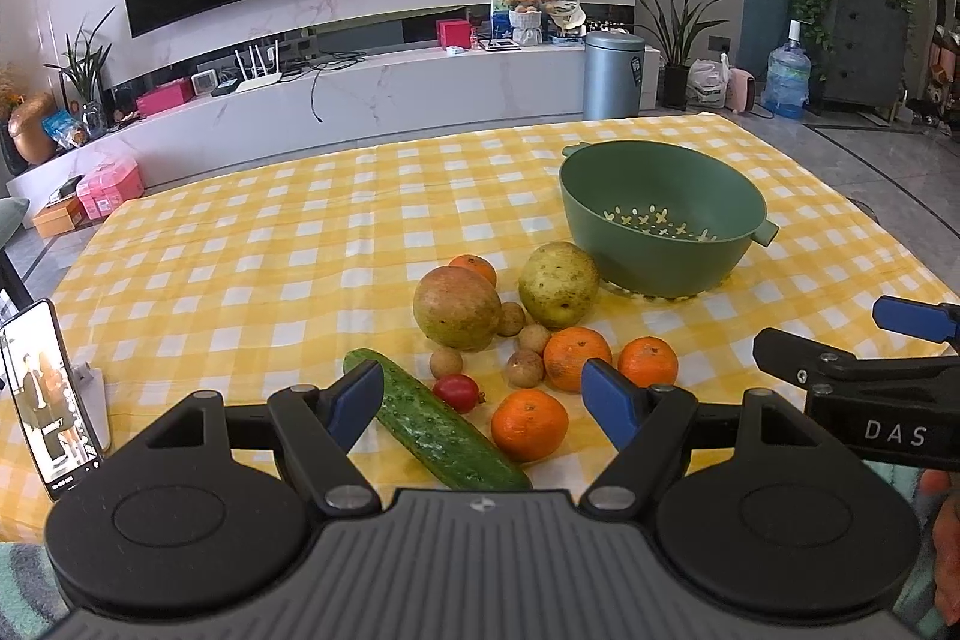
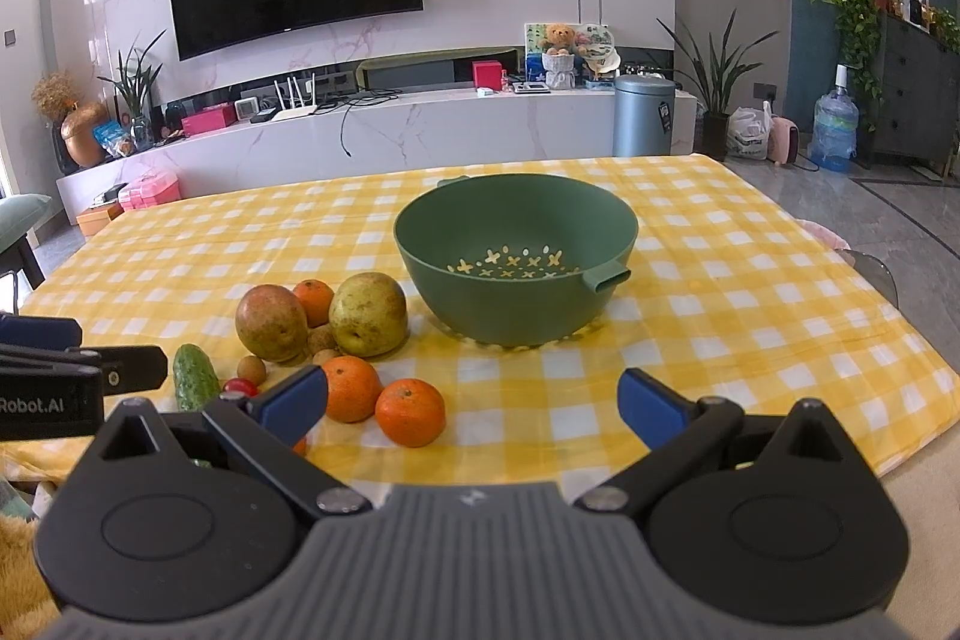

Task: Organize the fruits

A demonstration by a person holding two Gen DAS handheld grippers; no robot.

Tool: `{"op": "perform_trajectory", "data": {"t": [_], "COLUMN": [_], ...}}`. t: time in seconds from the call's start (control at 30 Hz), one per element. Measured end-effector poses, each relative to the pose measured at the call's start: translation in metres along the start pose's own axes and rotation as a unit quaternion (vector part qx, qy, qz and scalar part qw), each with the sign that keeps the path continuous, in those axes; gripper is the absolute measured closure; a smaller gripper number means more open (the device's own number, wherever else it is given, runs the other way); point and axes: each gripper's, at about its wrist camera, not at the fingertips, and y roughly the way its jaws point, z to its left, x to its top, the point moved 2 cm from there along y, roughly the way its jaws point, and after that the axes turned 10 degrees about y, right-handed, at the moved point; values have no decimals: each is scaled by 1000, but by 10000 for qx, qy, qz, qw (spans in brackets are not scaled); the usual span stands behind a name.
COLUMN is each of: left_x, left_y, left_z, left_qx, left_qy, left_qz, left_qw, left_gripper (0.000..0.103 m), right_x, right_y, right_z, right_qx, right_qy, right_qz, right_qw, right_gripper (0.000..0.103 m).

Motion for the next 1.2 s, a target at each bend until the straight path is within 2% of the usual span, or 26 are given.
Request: {"op": "perform_trajectory", "data": {"t": [0.37, 1.2], "left_x": [0, -2], "left_y": [1, 1], "left_z": [1, -3], "left_qx": [-140, -172], "left_qy": [-11, -19], "left_qz": [-2, 9], "left_qw": [9999, 9998], "left_gripper": [15, 15], "right_x": [0, 1], "right_y": [1, 4], "right_z": [0, -1], "right_qx": [-31, -60], "right_qy": [23, 69], "right_qz": [19, 112], "right_qw": [10000, 9999], "right_gripper": [4, 4]}}
